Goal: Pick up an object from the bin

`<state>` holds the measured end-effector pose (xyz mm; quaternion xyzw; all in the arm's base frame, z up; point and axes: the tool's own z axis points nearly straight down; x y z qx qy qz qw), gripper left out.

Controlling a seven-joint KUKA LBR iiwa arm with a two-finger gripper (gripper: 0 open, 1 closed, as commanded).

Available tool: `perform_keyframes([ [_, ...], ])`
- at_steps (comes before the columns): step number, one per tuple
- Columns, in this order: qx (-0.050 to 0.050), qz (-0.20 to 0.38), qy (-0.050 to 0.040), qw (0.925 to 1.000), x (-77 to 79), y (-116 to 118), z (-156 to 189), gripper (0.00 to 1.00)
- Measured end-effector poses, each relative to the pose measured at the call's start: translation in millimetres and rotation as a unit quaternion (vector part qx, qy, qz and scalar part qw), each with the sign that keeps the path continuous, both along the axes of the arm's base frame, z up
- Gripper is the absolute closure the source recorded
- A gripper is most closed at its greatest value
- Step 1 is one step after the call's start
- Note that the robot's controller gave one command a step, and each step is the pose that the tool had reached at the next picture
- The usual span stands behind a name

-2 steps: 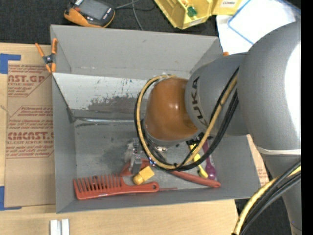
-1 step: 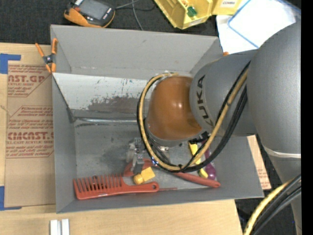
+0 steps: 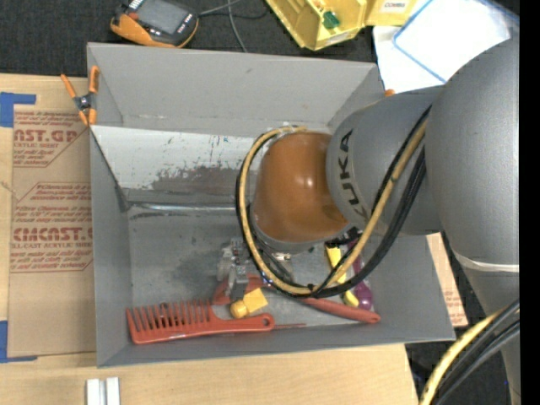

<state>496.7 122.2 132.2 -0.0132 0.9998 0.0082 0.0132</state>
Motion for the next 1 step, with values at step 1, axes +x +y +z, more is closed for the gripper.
perform_keyframes([
  [1, -0.001, 0.020, 0.0008, 0.9998, -4.3, 12.0, -15.1, 1.00],
])
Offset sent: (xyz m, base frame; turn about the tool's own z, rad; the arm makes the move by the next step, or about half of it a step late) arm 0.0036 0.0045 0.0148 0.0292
